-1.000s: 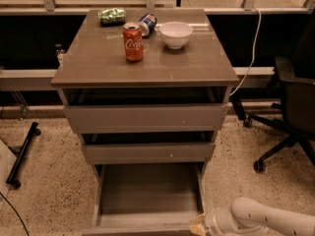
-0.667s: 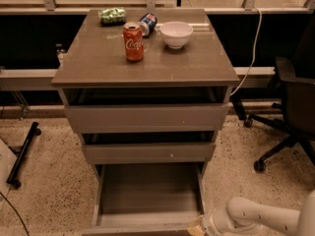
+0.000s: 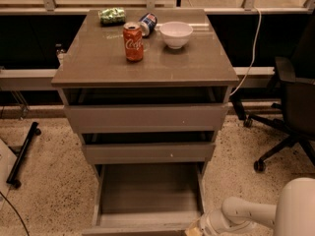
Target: Close bottom drawer
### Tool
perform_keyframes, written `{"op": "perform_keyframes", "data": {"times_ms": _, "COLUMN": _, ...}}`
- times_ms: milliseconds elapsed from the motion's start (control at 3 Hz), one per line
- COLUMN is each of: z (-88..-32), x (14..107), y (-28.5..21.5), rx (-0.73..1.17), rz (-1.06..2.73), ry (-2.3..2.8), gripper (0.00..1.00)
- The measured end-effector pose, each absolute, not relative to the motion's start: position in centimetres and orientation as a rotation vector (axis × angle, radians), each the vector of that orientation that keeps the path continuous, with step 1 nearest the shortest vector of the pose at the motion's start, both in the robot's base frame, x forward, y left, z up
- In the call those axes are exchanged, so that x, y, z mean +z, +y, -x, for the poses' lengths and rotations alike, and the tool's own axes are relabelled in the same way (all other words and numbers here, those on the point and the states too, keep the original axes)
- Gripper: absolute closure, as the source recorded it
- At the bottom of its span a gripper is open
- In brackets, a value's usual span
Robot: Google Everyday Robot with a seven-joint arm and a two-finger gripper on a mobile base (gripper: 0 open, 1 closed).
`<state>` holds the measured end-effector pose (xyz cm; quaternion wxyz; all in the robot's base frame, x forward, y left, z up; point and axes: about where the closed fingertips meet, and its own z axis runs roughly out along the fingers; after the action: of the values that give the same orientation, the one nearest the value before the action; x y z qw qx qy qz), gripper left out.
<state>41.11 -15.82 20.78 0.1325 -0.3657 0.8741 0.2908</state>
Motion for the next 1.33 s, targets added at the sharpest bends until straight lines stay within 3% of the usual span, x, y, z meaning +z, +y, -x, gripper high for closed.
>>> {"op": "perform_keyframes", "data": {"times_ms": 1333, "z": -41.65, "x": 19.95, "y": -15.39, "rx": 0.841, "rz": 1.044, "ry": 2.533, "gripper": 1.0}}
